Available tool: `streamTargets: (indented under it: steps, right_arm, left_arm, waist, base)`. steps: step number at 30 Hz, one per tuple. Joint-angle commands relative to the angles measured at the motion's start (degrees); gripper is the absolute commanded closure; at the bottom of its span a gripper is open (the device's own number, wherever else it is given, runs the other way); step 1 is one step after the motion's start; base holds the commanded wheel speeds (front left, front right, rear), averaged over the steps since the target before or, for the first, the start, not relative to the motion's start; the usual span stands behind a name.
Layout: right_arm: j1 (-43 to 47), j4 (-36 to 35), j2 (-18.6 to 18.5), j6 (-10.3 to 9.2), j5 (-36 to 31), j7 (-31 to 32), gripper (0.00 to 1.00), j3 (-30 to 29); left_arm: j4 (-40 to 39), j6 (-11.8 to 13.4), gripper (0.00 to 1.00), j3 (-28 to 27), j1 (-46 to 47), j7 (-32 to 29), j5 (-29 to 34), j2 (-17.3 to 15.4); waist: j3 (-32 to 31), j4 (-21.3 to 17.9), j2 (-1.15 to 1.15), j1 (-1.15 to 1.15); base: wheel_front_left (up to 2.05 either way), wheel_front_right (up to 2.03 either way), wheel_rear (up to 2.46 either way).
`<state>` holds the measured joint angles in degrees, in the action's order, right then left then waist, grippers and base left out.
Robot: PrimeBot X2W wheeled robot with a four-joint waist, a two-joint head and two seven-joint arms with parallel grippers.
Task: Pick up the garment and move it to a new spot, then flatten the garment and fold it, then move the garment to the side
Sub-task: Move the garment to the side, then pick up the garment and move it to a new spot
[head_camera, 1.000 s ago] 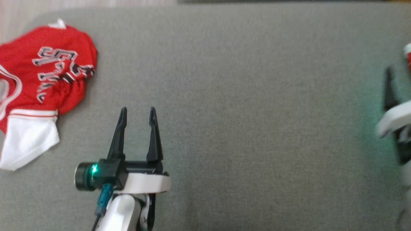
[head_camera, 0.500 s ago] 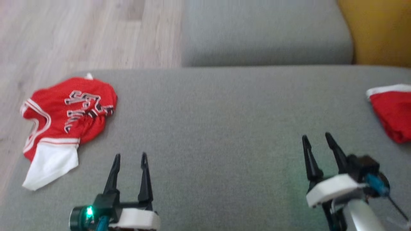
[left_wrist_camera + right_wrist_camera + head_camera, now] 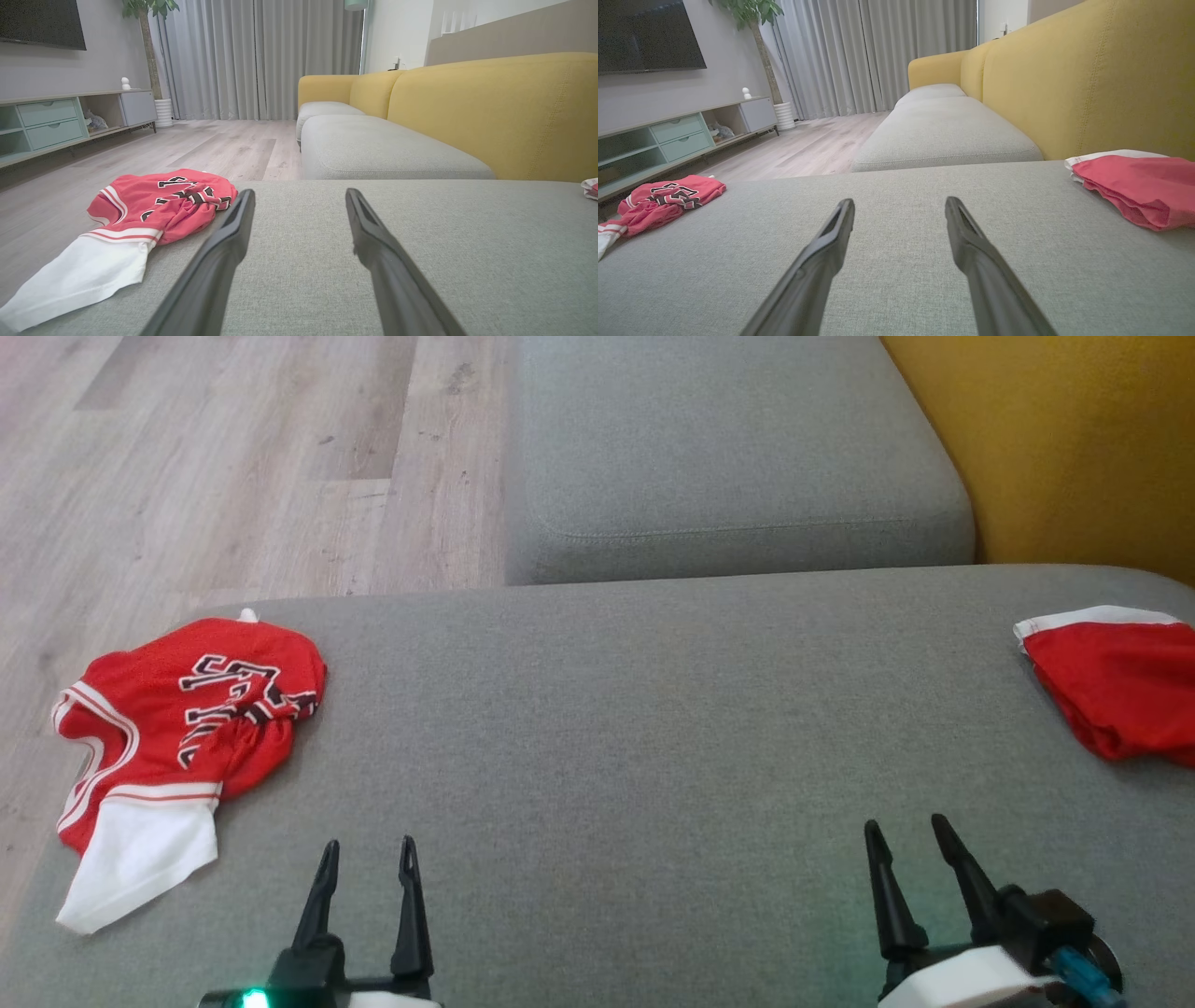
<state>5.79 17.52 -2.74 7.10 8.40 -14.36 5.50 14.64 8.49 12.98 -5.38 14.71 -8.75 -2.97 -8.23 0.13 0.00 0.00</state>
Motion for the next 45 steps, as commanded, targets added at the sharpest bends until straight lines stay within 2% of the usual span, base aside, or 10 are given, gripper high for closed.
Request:
streamTargets:
  steps: [1,9,15,19,20,26,31,39,42,45]
  right_arm:
    - [-1.85,-1.41,-0.27,0.39,-0.31,-0.63,0.0,1.79]
    - [-1.6,-1.06,-0.19,0.39,-0.27,-0.63,0.0,1.76]
    - [-1.0,-0.07,-0.16,0.39,0.49,-0.63,0.0,1.87]
    - [-1.13,0.42,-0.15,0.39,1.78,-0.63,0.0,2.05]
    - [-1.28,0.54,-0.15,0.39,2.54,-0.63,0.0,2.17]
    - [-2.59,0.82,-0.14,0.39,3.05,-0.63,0.0,3.01]
    - [-3.09,1.05,-0.14,0.39,3.44,-0.63,0.0,3.29]
    - [-3.96,1.61,-0.34,0.39,1.44,-0.63,0.0,2.44]
    - [-4.44,0.65,-1.62,0.39,0.37,-0.63,0.0,2.04]
    - [-5.9,-0.75,-4.42,0.39,-0.68,-0.63,0.0,1.23]
  left_arm:
    - [-1.85,-0.04,0.0,-1.71,1.79,0.29,0.47,0.08]
    - [-2.08,0.13,0.0,-0.81,1.51,0.29,0.41,0.08]
    - [-2.54,0.59,0.0,-0.75,2.03,0.29,1.28,0.09]
    - [-2.85,0.59,0.0,-0.59,1.91,0.29,2.08,0.09]
    - [-2.87,0.54,0.0,-0.65,1.84,0.29,2.59,0.09]
    - [-3.38,0.57,0.0,-2.04,1.11,0.29,3.67,-0.13]
    - [-4.25,0.93,0.0,-4.09,-0.13,0.29,3.67,-0.36]
    - [-11.45,1.86,0.0,-8.03,2.64,0.29,5.64,-3.2]
    - [-13.17,0.93,0.0,-9.55,5.41,0.29,4.67,-4.34]
    - [-13.13,-1.49,0.0,-10.18,11.34,0.28,3.44,-6.04]
  waist:
    - [0.05,-0.1,0.0,0.0]
    - [0.31,0.25,0.0,0.0]
    - [0.45,3.38,0.0,0.0]
    - [0.52,8.12,0.0,0.0]
    - [0.66,11.18,0.0,0.0]
    - [1.62,19.89,0.0,0.0]
    - [2.28,24.69,0.0,0.0]
    - [5.52,27.62,0.0,0.0]
    - [8.86,27.16,0.0,0.0]
    - [13.57,26.58,0.0,0.0]
  base:
    - [0.0,0.0,0.0]
    - [0.0,0.0,0.0]
    - [0.0,0.0,0.0]
    - [0.0,0.0,0.0]
    - [0.0,0.0,0.0]
    - [0.0,0.0,0.0]
    - [0.0,0.0,0.0]
    - [0.0,0.0,0.0]
    - [0.0,0.0,0.0]
    - [0.0,0.0,0.0]
